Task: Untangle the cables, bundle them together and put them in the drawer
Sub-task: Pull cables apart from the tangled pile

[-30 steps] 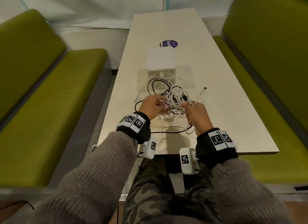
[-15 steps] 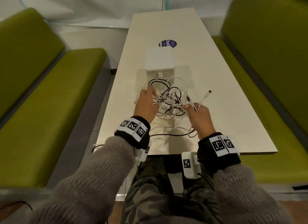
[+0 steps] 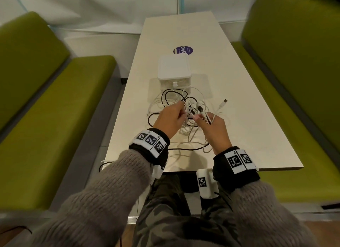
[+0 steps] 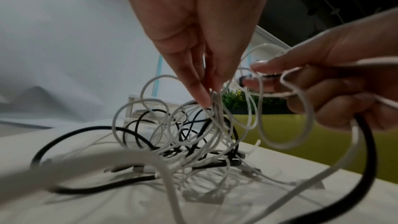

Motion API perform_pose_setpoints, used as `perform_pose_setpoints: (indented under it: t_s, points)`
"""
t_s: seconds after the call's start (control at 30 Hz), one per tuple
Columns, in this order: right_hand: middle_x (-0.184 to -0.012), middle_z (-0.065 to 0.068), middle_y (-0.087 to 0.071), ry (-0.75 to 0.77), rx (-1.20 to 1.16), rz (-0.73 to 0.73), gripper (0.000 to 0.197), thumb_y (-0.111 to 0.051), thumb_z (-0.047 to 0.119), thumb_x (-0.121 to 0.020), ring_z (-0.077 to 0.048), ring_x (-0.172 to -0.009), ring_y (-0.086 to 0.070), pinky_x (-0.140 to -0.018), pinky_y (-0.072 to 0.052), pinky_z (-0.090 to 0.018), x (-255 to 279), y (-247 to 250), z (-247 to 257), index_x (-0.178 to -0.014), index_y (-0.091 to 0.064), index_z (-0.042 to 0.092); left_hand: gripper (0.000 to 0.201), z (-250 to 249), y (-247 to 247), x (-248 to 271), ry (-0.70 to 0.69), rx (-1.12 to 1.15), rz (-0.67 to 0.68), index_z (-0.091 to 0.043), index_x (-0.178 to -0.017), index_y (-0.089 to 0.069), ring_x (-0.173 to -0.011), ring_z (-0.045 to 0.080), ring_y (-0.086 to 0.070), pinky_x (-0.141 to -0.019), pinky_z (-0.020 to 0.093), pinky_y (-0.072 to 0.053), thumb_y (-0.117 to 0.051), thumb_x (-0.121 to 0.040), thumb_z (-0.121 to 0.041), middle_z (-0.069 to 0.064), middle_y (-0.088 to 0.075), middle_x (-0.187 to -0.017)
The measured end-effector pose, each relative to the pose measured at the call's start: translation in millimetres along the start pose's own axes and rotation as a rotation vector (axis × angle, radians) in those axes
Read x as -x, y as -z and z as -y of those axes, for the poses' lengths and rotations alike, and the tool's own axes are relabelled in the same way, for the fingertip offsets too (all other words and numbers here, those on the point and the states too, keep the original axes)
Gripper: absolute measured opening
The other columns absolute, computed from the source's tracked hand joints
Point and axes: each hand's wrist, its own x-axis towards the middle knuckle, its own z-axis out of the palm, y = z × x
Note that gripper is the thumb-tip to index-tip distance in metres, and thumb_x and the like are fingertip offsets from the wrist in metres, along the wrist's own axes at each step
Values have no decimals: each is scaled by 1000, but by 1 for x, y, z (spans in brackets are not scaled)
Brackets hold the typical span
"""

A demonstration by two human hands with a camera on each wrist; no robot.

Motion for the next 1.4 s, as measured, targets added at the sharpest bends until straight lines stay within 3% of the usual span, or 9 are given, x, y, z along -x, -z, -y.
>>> perform_pose_setpoints:
  t_s: [0.13,0.33,0.47,0.6,0.77,0.87,1.0,1.17,1.4]
  points:
    - [-93,4,-68,42,235,-25,23,-74,16,-79,-12,-87,-60,-66,-41,-16,-3,-1,-7,-100,-66,18,18,7,7,1,154,211,-27,-13,-76,-46,-71,26,-61,-67,32,-50,-59,-87,-8,8,-61,-73]
    - [-102,0,-71,5,509,-90,55,-79,48,-71,-22,-95,-65,-73,-50,-31,-10,-27,-6,-114,-62,19,28,9,9,1,257,356,44,-24,-67,-46,-79,34,-65,-74,48,-54,-60,-84,-7,11,-61,-74]
    - [-92,-6,-71,-12,578,-133,30,-68,43,-81,-29,-89,-65,-68,-45,-30,-11,-27,-3,-99,-67,20,28,13,13,2,263,389,94,-21,-67,-45,-71,34,-65,-73,51,-54,-62,-82,-5,5,-57,-68]
    - [-83,-6,-69,-61,481,-200,23,-66,36,-83,-29,-84,-64,-67,-45,-30,-18,-20,-5,-91,-69,15,31,16,12,7,240,449,75,-17,-67,-36,-99,24,-66,-69,47,-56,-61,-78,-3,15,-63,-84]
    - [-81,-4,-68,-41,337,-104,23,-70,30,-84,-18,-76,-61,-57,-41,-13,-23,-17,-9,-98,-73,11,21,13,16,3,296,664,-38,-14,-76,-43,-69,18,-65,-54,30,-54,-57,-89,-4,15,-68,-81]
    - [-82,-2,-71,-56,148,-24,21,-77,30,-78,-16,-79,-65,-73,-48,-17,-23,-11,-11,-93,-73,16,16,15,24,0,334,719,-152,-12,-79,-48,-57,11,-59,-52,25,-50,-58,-90,-9,8,-64,-68]
    - [-81,-4,-69,-64,-34,-60,20,-74,23,-82,0,-68,-62,-64,-45,-10,-18,4,-11,-95,-71,9,15,22,30,1,431,833,-150,-13,-83,-44,-61,12,-62,-64,30,-55,-52,-95,-16,10,-63,-71]
    - [-41,18,-52,-80,-137,-73,16,-69,18,-86,7,-39,-49,-45,-34,-5,-10,12,-9,-97,-67,5,16,27,23,3,459,633,-89,-20,-80,-48,-56,17,-47,-63,39,-52,-56,-92,-25,2,-47,-60]
    - [-84,-1,-75,-87,32,45,16,-84,20,-68,-19,-88,-71,-89,-53,-38,-8,-9,-13,-79,-73,25,12,14,22,1,286,440,-1,-23,-78,-60,-56,14,-38,-62,33,-39,-62,-85,-32,-5,-38,-57]
